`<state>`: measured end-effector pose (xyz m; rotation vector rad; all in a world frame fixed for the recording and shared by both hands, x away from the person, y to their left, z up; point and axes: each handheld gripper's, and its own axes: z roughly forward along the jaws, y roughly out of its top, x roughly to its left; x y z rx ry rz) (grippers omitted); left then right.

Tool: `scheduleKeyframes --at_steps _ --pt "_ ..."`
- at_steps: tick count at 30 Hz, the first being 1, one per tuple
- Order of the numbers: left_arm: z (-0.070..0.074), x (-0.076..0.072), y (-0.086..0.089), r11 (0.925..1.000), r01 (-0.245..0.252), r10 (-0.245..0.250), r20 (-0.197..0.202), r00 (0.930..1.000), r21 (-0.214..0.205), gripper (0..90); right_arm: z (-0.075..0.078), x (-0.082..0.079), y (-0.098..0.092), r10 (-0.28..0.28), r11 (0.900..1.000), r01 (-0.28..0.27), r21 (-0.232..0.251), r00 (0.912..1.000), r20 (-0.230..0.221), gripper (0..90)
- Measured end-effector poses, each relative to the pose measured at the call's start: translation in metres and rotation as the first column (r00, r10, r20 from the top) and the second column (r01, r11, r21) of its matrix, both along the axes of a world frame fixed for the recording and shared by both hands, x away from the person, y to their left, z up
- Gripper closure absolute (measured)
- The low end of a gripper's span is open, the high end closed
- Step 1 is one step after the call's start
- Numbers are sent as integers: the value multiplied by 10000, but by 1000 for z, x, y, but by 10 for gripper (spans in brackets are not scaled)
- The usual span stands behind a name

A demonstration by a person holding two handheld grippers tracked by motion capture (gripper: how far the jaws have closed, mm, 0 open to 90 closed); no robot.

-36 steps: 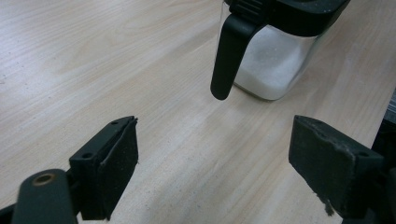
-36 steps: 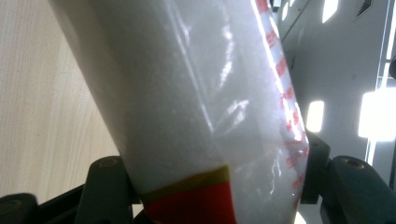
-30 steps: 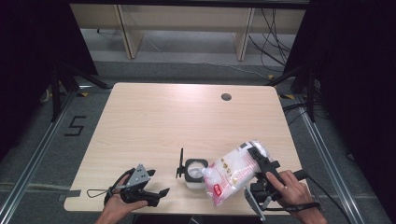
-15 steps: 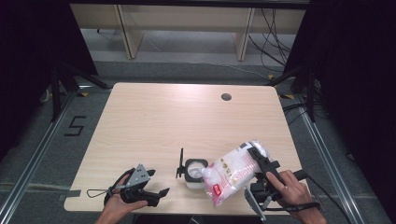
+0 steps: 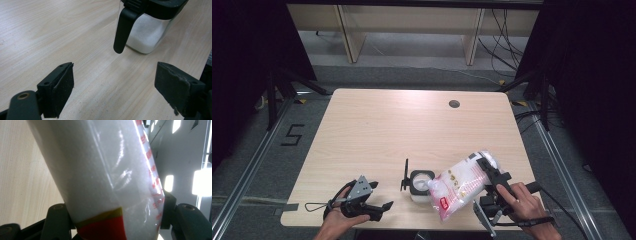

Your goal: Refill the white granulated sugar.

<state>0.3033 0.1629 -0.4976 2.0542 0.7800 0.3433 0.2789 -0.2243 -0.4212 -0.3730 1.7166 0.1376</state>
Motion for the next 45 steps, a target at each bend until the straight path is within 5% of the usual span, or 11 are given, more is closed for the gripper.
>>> scheduleKeyframes --at_steps 6,10,13,17,24,36,37,38,41,43,45 --pt "-1 -2 -2 9993 -245 241 -138 9996 -268 154 -2 0 -1 -40 9998 43 218 9999 -106 416" --pt "0 0 0 10000 -74 74 6 10000 27 154 -4 -2 -1 -297 9987 301 416 9995 -118 416" --pt "0 0 0 10000 -27 26 41 10000 56 154 1 0 1 120 9998 -117 -135 9998 171 416" --pt "-1 -2 -2 9993 -214 207 -203 9996 -307 154 0 -1 1 35 10000 -35 -82 10000 70 416" --pt "0 0 0 10000 -61 61 51 10000 54 154 1 0 1 157 9998 -157 -77 9998 123 417" --pt "-1 -1 -2 9992 -267 262 -156 9995 -310 154 0 -1 1 -46 9996 45 -287 10000 -46 419" --pt "-1 -1 -1 9998 -137 136 -117 9998 -123 154 0 0 1 230 9995 -226 -199 9995 202 419" --pt "-1 -1 -1 9999 -123 123 -76 9999 -102 154 -4 -4 -1 -295 9987 296 421 9996 -34 419" --pt "-1 -1 -1 9998 -163 162 -128 9998 -77 154 4 -2 1 145 9998 -142 -140 9997 209 420" --pt "-1 -1 -2 9994 -180 179 -53 9998 -287 154 0 -3 0 -118 9999 118 60 9999 83 421" --pt "0 0 0 10000 -7 7 25 10000 27 154 0 -2 1 -11 9999 12 -135 10000 95 422"
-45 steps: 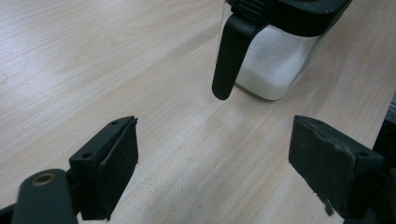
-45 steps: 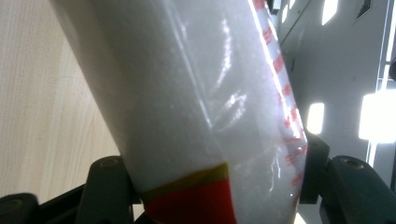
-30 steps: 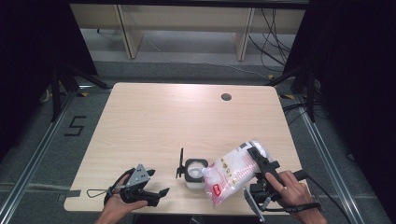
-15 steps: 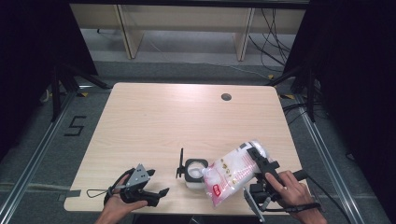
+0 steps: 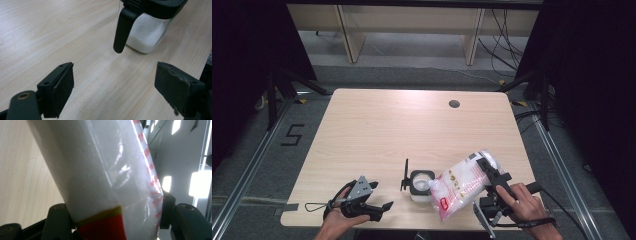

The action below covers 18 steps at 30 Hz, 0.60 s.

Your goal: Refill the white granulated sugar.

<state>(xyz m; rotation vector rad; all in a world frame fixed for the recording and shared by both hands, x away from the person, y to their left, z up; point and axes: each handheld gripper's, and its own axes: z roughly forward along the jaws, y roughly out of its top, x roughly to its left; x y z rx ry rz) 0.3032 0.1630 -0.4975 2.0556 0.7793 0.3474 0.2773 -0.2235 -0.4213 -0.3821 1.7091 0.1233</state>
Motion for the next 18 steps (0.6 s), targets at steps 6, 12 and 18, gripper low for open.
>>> scheduleKeyframes --at_steps 6,12,18 --pt "-1 0 -1 9996 -99 100 19 9999 -282 154 -3 4 -4 14 9985 6 539 9994 -360 425" --pt "0 0 -1 9997 -122 122 6 9999 -210 154 -9 7 -9 24 9925 91 1222 9956 -940 429" --pt "-1 -1 -1 9994 -139 138 -50 9999 -309 154 -10 9 -12 41 9900 111 1404 9941 -1081 431"
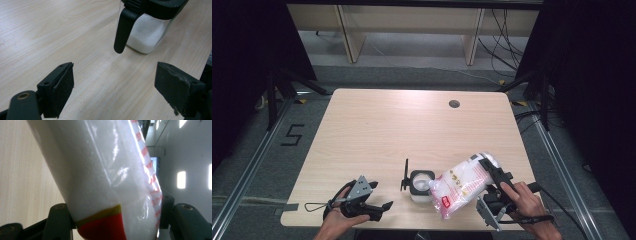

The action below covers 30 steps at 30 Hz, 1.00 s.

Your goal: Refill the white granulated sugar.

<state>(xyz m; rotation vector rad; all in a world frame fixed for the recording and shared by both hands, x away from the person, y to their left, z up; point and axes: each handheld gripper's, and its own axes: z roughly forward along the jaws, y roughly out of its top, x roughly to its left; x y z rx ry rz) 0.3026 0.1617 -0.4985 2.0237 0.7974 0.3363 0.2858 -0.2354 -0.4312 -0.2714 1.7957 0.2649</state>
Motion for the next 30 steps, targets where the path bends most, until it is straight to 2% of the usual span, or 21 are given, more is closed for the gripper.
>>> scheduleKeyframes --at_steps 1,2,3,8,12,13,15,17,18,19,20,21,22,23,24,25,26,27,28,29,30 --pt "1 0 1 9999 52 -52 29 10000 134 154 3 0 0 125 9993 -119 -354 9998 150 432" --pt "1 0 0 9999 49 -49 21 10000 128 154 -1 0 -1 -53 10000 53 14 9999 -113 433" --pt "0 0 0 10000 31 -32 47 10000 57 154 0 2 -1 190 9995 -189 -242 9998 0 435" --pt "-1 -1 -1 10000 -91 90 -81 9999 -28 154 -4 1 -1 -70 9995 64 -318 9998 -181 453" --pt "1 0 0 9999 52 -53 20 10000 128 154 -4 2 2 154 9931 -138 -1160 9998 129 468" --pt "0 -1 -1 10000 -89 89 -138 9999 7 154 -5 2 2 180 9922 -159 -1239 9997 161 470" --pt "0 0 -1 10000 -63 63 -76 10000 6 154 -7 1 3 9 9919 8 -1271 9999 134 474" --pt "1 -1 1 9998 21 -18 -155 9999 181 154 -8 1 5 160 9856 -98 -1689 9992 358 481" --pt "0 -1 -1 10000 -80 80 -130 9999 -11 154 -10 0 5 -20 9851 76 -1720 9995 326 484" --pt "1 0 0 9999 35 -36 19 10000 101 154 -11 0 6 116 9784 -11 -2065 9987 493 486" --pt "0 0 0 10000 29 -29 52 10000 36 154 -15 0 5 31 9833 56 -1817 9989 474 489" --pt "0 -1 -1 9999 -82 81 -36 10000 -132 154 -15 2 6 274 9787 -133 -2047 9974 662 490" --pt "0 -1 -1 9997 -141 139 -115 9998 -187 154 -17 1 6 120 9764 7 -2161 9983 574 492" --pt "1 -1 0 10000 17 -17 3 10000 74 154 -16 1 6 112 9707 34 -2403 9982 594 494" --pt "1 0 1 10000 44 -44 40 10000 89 154 -16 2 7 217 9686 -47 -2486 9976 657 494" --pt "0 0 0 10000 -14 15 74 10000 -60 154 -16 1 7 31 9625 119 -2709 9985 548 495" --pt "0 0 0 10000 -34 34 74 10000 -57 154 -19 2 7 132 9655 62 -2602 9973 726 496" --pt "1 -1 0 10000 -17 17 99 9999 50 154 -20 0 7 -83 9628 272 -2687 9974 711 497" --pt "1 -1 0 10000 -27 27 104 9999 16 154 -23 -1 8 -158 9660 345 -2562 9971 747 499" --pt "1 -1 0 10000 -23 22 105 9999 20 154 -25 -1 8 -226 9635 421 -2645 9968 764 500" --pt "1 0 0 10000 -34 35 85 10000 -61 154 -24 -3 8 -356 9552 563 -2905 9965 759 500"
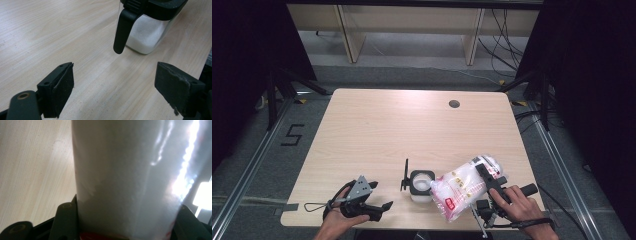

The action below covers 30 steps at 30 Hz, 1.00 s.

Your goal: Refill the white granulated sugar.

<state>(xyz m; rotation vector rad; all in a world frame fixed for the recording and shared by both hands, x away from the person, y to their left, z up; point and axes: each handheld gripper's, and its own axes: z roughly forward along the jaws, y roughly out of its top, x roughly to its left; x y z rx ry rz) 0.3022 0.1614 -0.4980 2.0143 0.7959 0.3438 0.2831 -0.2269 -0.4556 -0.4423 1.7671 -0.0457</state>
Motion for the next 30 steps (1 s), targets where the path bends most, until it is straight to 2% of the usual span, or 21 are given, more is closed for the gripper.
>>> scheduleKeyframes --at_steps 3,5,6,7,8,10,13,15,16,17,18,21,22,23,24,25,26,27,28,29,30 --pt "1 0 1 9998 42 -42 -16 10000 205 154 -2 2 -1 107 9999 -106 -95 9999 88 502" --pt "1 -1 0 10000 -35 35 -93 10000 22 154 -4 2 0 102 9999 -101 -113 9999 38 503" --pt "1 -1 1 10000 -17 17 -95 10000 10 154 -7 1 -2 -89 9997 91 224 9999 -85 504" --pt "1 -1 1 10000 -13 13 -91 10000 13 154 -3 3 0 212 9994 -211 -261 9998 43 504" --pt "1 -1 1 10000 -9 10 -116 9999 63 154 -3 3 0 197 9992 -198 -358 9998 -47 505" --pt "2 0 2 9995 37 -36 -47 10000 304 154 -5 3 -1 175 9998 -175 -80 9998 -17 505" --pt "1 0 1 9999 92 -92 -40 9999 114 154 -7 5 -1 158 9999 -158 43 9996 -213 508" --pt "2 0 2 9994 176 -175 -21 9998 286 154 -9 5 -2 -4 9997 11 224 9994 -336 508" --pt "2 -1 2 9997 75 -73 -86 9999 227 154 -12 6 -3 52 9985 -35 548 9995 -322 510" --pt "2 -1 2 9997 67 -65 -96 9999 222 154 -10 6 -3 104 9997 -96 218 9992 -388 511" --pt "2 0 2 9996 148 -147 -48 9999 261 154 -11 7 -3 283 9990 -272 348 9991 -308 513" --pt "1 -2 0 10000 -36 35 -183 9998 -56 154 -13 6 -5 59 9980 -21 638 9983 -580 519" --pt "1 -2 -1 10000 -36 35 -178 9998 -66 154 -10 8 -5 287 9985 -255 480 9973 -669 523" --pt "1 -2 0 10000 -41 40 -178 9998 -71 154 -14 8 -7 308 9934 -219 1125 9965 -774 526" --pt "1 -2 0 10000 -49 49 -203 9998 -31 154 -13 10 -8 541 9915 -435 1229 9950 -836 529" --pt "1 -1 0 10000 -21 21 -168 9999 9 154 -11 9 -9 306 9920 -159 1250 9927 -1166 531" --pt "2 0 2 9996 135 -133 -79 9999 250 154 -10 10 -10 470 9907 -307 1325 9914 -1222 532" --pt "1 -1 1 10000 -22 22 -111 9999 48 154 -12 9 -13 329 9874 -112 1581 9902 -1357 533" --pt "1 -1 1 10000 -17 17 -97 10000 39 154 -9 11 -13 605 9884 -382 1467 9867 -1507 535" --pt "1 -1 1 10000 -5 5 -95 10000 78 154 -10 10 -15 537 9818 -210 1889 9840 -1701 536" --pt "1 -1 1 9999 -3 4 -91 10000 136 154 -9 11 -15 765 9814 -446 1868 9829 -1673 538"
